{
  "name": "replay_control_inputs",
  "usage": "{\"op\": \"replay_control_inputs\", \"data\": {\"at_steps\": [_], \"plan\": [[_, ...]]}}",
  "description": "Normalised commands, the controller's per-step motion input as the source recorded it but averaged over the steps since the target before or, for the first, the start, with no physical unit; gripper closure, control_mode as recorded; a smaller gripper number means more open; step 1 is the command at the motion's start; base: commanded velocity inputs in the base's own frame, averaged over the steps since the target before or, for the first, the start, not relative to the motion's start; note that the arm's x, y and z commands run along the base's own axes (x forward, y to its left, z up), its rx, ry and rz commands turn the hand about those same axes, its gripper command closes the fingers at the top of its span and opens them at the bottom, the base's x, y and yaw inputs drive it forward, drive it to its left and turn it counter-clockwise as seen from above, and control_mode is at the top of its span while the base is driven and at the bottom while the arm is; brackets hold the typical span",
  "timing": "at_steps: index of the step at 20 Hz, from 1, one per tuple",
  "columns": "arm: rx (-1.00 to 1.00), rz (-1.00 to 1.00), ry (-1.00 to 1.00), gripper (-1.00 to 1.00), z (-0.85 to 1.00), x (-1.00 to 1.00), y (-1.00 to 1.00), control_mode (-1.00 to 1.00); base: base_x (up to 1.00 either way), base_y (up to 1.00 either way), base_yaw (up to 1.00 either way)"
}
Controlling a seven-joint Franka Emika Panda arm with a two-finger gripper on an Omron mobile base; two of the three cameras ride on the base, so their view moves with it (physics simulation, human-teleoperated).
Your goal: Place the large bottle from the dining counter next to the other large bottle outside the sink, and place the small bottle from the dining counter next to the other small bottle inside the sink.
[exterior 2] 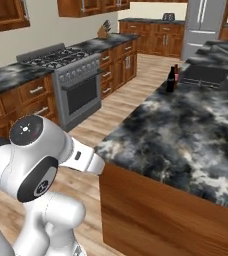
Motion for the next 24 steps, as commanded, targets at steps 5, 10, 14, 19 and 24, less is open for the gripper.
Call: {"op": "replay_control_inputs", "data": {"at_steps": [5,10,14,19,24], "plan": [[0.0,0.0,0.0,-1.0,0.0,0.0,0.0,1.0,0.09,-0.58,0.3],[0.0,0.0,0.0,-1.0,0.0,0.0,0.0,1.0,0.38,-0.42,0.33],[0.0,0.0,0.0,-1.0,0.0,0.0,0.0,1.0,0.41,-0.39,0.33],[0.0,0.0,0.0,-1.0,0.0,0.0,0.0,1.0,0.17,-0.43,0.34],[0.0,0.0,0.0,-1.0,0.0,0.0,0.0,1.0,-0.36,-0.36,0.4]]}}
